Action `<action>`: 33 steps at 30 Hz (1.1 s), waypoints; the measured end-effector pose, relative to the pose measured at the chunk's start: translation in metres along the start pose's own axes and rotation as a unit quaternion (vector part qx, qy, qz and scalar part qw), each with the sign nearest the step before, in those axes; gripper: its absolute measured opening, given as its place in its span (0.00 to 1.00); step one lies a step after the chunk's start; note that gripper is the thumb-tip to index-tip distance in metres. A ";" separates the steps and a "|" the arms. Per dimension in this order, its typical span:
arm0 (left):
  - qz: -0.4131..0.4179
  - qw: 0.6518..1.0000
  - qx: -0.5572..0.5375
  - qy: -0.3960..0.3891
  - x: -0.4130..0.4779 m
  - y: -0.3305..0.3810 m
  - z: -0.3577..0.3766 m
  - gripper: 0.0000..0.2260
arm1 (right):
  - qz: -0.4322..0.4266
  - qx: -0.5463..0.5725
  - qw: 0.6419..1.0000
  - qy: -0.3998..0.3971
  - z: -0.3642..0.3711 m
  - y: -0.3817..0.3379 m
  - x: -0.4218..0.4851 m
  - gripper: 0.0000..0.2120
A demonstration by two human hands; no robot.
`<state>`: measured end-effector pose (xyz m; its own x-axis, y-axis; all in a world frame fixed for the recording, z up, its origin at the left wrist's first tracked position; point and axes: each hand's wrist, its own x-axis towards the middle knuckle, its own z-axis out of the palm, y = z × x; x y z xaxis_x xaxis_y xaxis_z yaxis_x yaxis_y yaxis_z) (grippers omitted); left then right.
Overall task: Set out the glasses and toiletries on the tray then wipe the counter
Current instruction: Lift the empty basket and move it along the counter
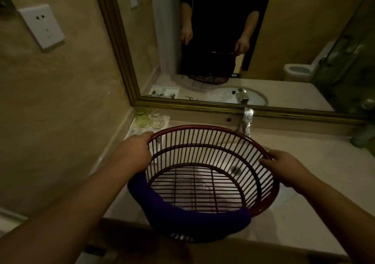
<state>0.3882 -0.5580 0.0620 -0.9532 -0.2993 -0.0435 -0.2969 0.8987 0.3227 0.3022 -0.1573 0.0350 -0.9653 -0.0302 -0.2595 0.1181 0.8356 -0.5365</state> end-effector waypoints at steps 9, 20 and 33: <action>0.027 0.980 -0.175 -0.090 0.014 0.145 0.033 0.27 | 0.136 0.012 0.988 0.077 -0.107 0.106 -0.014 0.08; 0.075 0.936 -0.314 -0.139 0.058 0.308 0.085 0.25 | 0.234 0.089 0.952 0.178 -0.204 0.212 -0.016 0.13; 0.066 0.940 -0.308 -0.130 0.135 0.492 0.172 0.26 | 0.197 0.114 0.949 0.217 -0.289 0.345 0.106 0.07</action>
<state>0.1036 -0.1015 0.0524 -0.9849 -0.0371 -0.1690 -0.1618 0.5431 0.8239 0.1733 0.2864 0.0544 -0.8355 0.5296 -0.1466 0.4887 0.5940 -0.6390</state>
